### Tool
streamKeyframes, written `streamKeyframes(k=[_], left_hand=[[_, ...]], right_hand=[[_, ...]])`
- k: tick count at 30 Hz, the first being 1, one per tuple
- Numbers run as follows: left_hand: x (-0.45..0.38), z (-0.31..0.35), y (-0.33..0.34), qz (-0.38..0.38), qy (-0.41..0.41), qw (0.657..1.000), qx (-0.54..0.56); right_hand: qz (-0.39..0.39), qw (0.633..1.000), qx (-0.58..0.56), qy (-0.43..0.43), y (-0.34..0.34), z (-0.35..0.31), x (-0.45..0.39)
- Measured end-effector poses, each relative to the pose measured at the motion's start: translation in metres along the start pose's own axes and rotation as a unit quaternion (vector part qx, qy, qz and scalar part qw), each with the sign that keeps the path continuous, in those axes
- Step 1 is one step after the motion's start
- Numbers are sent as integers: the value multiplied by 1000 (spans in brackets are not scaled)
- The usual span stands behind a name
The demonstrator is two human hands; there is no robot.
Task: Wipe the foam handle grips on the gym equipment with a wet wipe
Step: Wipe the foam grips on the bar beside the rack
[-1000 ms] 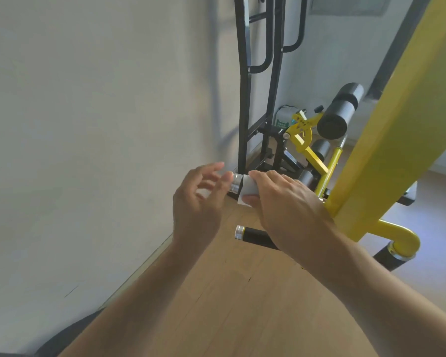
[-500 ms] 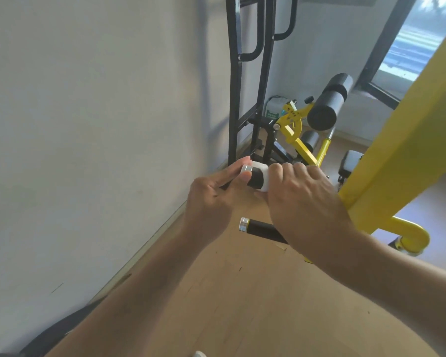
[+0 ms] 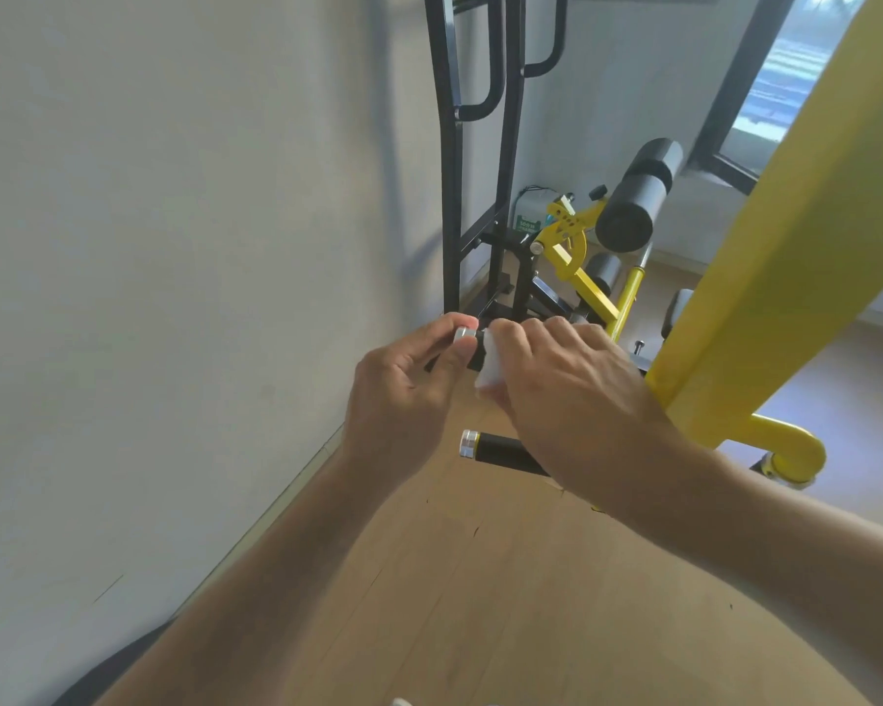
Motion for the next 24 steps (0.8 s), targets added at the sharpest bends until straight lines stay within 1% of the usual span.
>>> streamKeyframes(k=[2, 4, 6, 9, 10, 12, 13, 14, 16, 18, 19, 20, 24], left_hand=[[-2, 2, -1, -12, 5, 1000, -14], [-3, 3, -4, -9, -4, 1000, -3], [-5, 4, -5, 0, -16, 1000, 4], [-4, 8, -5, 13, -19, 1000, -8], [-4, 10, -6, 27, -19, 999, -13], [-4, 13, -12, 55, -12, 998, -21], [-5, 15, -15, 55, -2, 998, -16], [-6, 17, -17, 43, 7, 999, -1], [-9, 21, -19, 0, 17, 998, 56], [-11, 24, -19, -43, 35, 995, 84], [-11, 26, -20, -54, 51, 994, 79], [-11, 27, -21, -56, 66, 994, 70], [-12, 29, -26, -31, 78, 995, 48]], right_hand=[[-37, 997, -69, 6, -7, 7, 6], [-24, 989, -147, -6, -15, 12, 9], [36, 977, -208, -12, -20, 13, 7], [196, 951, -236, -26, -30, 13, 7], [228, 941, -249, -28, -32, 13, 9], [239, 918, -317, -18, -36, 15, 12], [224, 898, -379, 8, -38, 18, 14], [197, 869, -452, 32, -37, 21, 14], [150, 798, -580, 68, -35, 23, 14], [134, 738, -656, 86, -34, 23, 16], [130, 723, -672, 87, -34, 23, 16], [128, 724, -672, 85, -35, 22, 17], [126, 766, -625, 80, -35, 22, 20]])
Point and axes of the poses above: each hand's wrist, its own x-axis away from the middle knuckle, its own y-axis out of the palm, z = x × y, the point moved 6 cm from there along -x, towards the middle knuckle, and after that the axes turned 8 degrees about y, right-handed, at the moved point
